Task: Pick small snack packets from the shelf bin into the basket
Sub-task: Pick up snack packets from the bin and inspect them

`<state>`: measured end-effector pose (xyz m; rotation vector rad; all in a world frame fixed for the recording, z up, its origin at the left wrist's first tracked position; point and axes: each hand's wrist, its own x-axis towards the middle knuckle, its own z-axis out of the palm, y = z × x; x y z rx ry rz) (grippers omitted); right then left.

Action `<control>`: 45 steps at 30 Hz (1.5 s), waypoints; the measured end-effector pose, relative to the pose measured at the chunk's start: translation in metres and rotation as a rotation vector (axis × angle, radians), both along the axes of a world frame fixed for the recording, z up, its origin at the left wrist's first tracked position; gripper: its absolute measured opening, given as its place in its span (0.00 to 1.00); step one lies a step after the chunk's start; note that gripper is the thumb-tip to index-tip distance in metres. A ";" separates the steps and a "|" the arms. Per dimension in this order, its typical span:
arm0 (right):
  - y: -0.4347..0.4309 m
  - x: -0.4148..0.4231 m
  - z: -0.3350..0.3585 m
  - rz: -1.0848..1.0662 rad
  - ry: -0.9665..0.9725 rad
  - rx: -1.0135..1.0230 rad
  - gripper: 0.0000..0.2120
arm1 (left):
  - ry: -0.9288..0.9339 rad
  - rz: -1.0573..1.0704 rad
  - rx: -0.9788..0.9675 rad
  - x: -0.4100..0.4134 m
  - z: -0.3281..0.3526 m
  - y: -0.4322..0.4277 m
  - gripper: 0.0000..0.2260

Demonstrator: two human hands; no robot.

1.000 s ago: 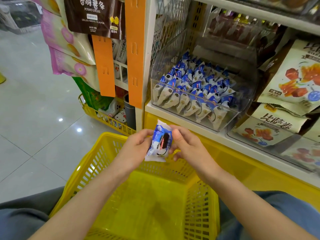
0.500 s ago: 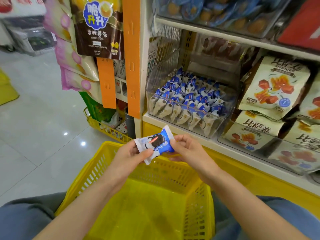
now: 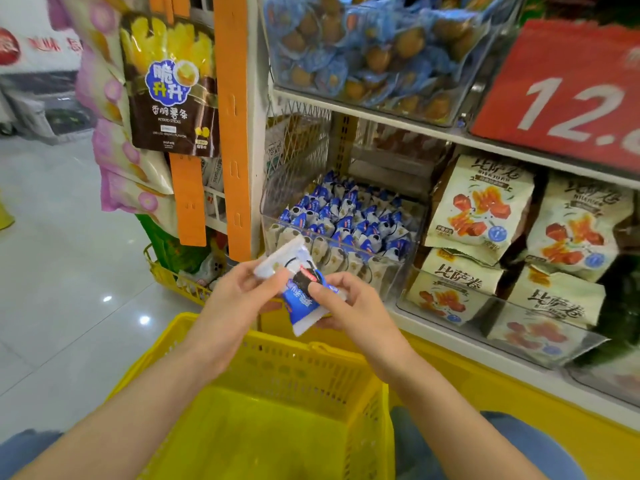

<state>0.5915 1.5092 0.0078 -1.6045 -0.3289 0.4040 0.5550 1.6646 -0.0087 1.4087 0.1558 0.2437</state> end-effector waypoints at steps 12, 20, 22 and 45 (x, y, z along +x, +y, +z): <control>-0.023 0.048 0.008 -0.307 -0.498 -0.289 0.07 | 0.032 -0.039 -0.211 0.036 -0.006 -0.007 0.11; 0.006 0.143 0.040 -0.045 -0.365 -1.335 0.13 | 0.017 -0.027 -0.231 0.049 0.002 0.004 0.09; 0.012 0.152 0.034 -0.012 -0.339 -1.445 0.17 | 0.022 -0.036 -0.245 0.050 0.004 0.006 0.10; 0.011 0.041 0.059 -0.189 -0.289 -0.395 0.02 | 0.193 -0.137 -0.619 0.036 0.018 0.011 0.17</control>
